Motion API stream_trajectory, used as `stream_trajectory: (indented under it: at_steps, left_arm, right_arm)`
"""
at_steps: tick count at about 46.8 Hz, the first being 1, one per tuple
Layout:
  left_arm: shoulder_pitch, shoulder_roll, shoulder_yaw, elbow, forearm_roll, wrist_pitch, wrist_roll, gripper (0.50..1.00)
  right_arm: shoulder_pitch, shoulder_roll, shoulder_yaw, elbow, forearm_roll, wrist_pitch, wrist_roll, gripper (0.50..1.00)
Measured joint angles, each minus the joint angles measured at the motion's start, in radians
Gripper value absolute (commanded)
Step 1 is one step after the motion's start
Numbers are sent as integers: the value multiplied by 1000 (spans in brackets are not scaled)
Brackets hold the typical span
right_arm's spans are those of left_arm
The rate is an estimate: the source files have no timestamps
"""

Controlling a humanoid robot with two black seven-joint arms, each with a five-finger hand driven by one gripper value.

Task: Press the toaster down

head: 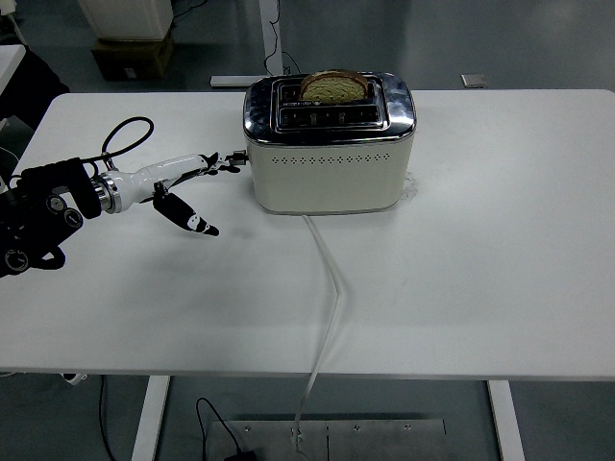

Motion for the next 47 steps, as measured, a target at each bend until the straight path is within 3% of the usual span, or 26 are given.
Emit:
stream_trajectory:
  at_steps: [47]
  left_arm:
    - [35, 8, 0, 52, -78, -2, -1, 1000]
  right_arm:
    - [0, 0, 0, 0, 0, 0, 0, 998]
